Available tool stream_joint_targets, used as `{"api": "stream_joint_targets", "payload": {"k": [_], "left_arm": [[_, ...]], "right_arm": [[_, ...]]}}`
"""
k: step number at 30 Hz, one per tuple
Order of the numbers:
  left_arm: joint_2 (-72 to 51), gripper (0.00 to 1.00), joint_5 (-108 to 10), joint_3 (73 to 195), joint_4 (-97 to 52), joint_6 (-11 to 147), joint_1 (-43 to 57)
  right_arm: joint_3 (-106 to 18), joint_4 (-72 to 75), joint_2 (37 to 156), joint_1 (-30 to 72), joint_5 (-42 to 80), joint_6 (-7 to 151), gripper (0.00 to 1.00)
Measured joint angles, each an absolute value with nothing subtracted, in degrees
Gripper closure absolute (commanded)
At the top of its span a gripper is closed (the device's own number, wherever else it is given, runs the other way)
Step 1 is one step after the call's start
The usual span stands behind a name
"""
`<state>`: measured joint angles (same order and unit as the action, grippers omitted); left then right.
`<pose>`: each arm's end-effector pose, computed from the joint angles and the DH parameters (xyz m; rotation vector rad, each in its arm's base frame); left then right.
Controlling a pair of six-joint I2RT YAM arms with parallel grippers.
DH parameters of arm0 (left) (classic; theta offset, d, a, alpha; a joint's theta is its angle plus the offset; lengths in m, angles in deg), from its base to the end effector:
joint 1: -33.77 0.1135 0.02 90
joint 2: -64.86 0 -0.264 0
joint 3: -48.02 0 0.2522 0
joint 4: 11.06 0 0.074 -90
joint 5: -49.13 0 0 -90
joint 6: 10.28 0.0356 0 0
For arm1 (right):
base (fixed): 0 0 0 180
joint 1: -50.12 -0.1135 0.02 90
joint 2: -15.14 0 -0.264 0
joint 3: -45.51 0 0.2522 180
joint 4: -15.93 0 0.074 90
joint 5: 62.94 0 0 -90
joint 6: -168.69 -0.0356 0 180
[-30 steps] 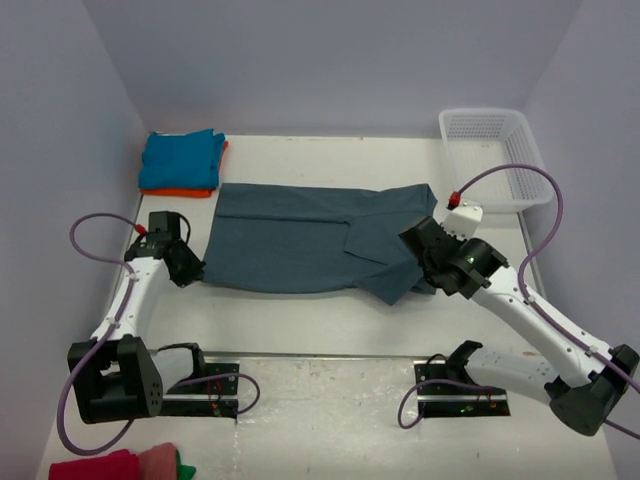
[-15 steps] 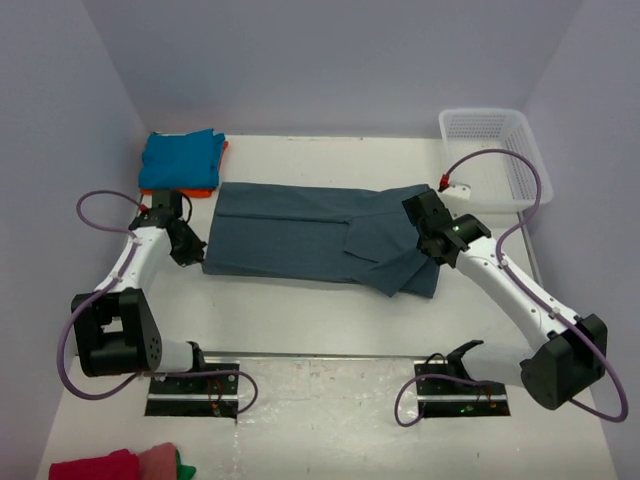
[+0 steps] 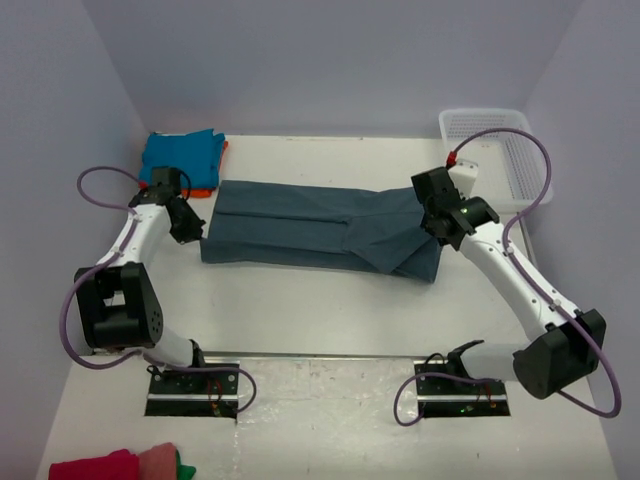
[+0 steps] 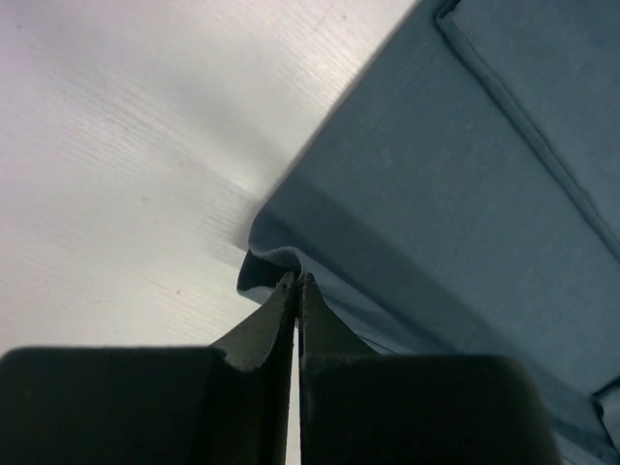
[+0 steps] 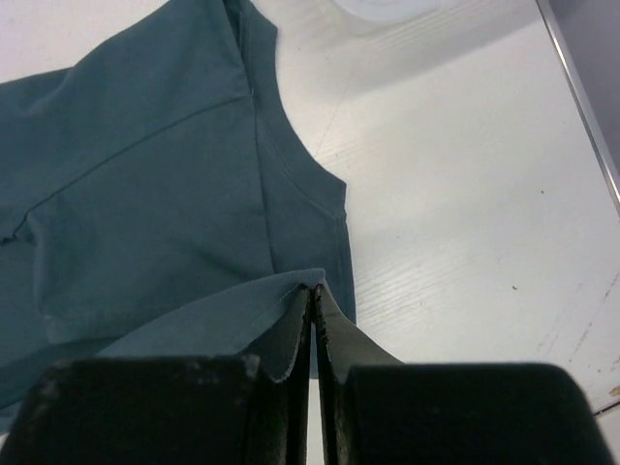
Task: Fold and stack the t-shirts
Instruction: Fold the other side of the tshirt into a rectangle
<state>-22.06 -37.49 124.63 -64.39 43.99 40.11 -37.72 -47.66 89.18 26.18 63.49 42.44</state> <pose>0.3005 0.0355 0.2338 -0.9795 2.4954 -0.0827 0.2427 0.0846 0.3241 0.4855 2.2484 -0.2830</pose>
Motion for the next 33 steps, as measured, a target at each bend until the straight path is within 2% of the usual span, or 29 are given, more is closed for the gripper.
{"api": "stream_joint_targets", "payload": {"k": [13, 33], "left_arm": [[-29.66, 1.0, -36.05, 134.49, -63.83, 43.97, 35.18], [-37.55, 1.0, -34.45, 142.95, -64.87, 43.88, 34.5]], "right_arm": [[-42.92, -47.48, 96.13, 29.22, 63.34, 45.13, 1.0], [-50.96, -45.91, 104.3, 32.15, 61.39, 48.87, 1.0]]}}
